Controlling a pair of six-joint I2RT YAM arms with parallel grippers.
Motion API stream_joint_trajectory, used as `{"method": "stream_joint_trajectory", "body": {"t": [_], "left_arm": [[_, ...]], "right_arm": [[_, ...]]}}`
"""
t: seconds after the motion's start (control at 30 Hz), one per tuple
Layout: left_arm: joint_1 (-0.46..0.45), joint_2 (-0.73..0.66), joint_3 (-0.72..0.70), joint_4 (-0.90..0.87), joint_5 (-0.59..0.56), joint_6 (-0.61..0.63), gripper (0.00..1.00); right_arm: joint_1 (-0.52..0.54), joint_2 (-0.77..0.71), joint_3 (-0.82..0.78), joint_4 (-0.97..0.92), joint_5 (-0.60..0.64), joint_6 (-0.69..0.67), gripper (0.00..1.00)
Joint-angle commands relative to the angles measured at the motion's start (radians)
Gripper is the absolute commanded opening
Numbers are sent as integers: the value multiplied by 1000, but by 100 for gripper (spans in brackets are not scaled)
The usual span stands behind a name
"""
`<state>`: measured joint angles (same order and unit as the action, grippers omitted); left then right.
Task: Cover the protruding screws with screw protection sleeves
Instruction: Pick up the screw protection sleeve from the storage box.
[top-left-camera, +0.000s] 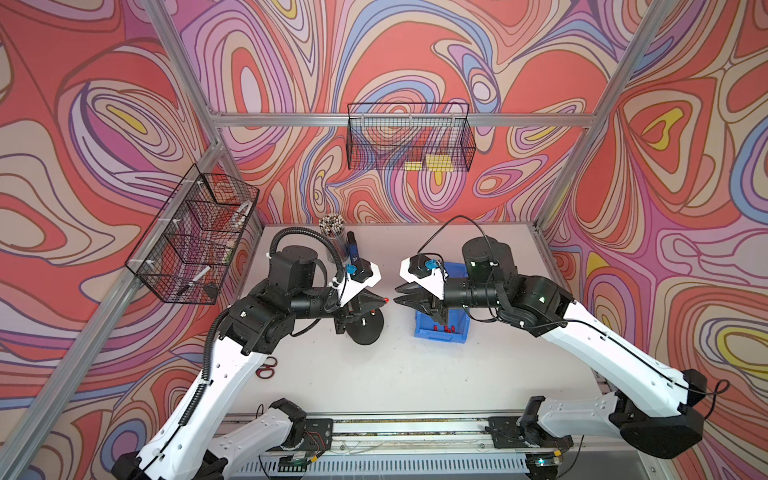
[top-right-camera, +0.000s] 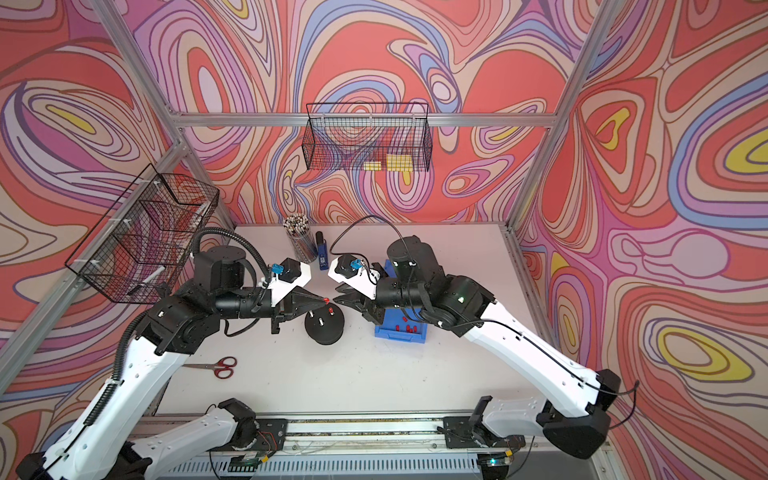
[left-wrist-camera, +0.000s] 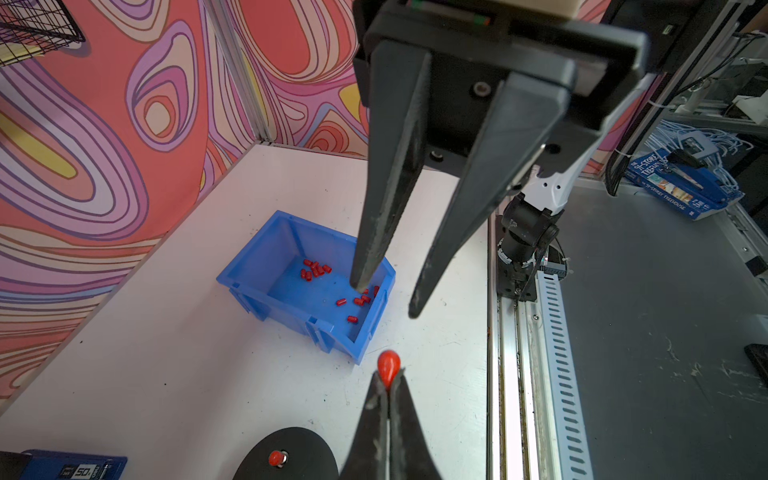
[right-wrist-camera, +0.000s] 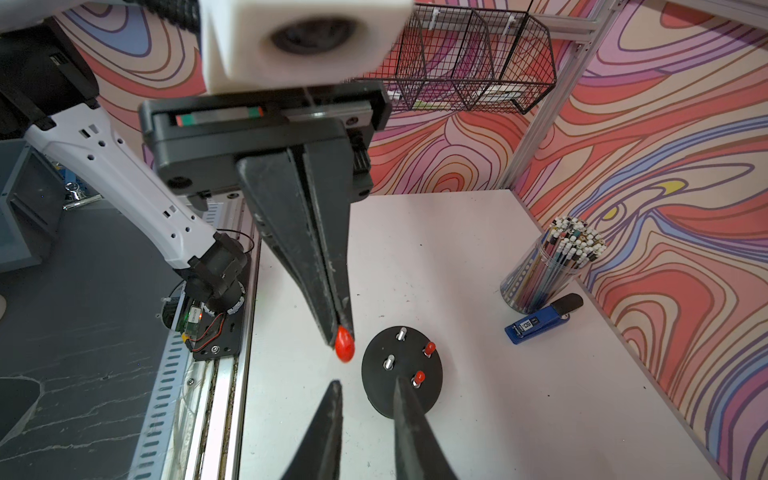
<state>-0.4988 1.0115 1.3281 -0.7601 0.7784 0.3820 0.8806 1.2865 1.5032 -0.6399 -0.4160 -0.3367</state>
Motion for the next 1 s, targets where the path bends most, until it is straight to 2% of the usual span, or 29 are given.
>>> {"method": "stream_joint_trajectory", "body": {"t": [0.0, 0.97], "left_arm": [[-6, -1, 19, -21, 38, 26, 0], [-11, 2, -7, -7, 30, 28, 0]], "right_arm": [[9, 17, -3, 13, -8, -7, 24], [17, 36, 17, 3, -56, -1, 22]]}}
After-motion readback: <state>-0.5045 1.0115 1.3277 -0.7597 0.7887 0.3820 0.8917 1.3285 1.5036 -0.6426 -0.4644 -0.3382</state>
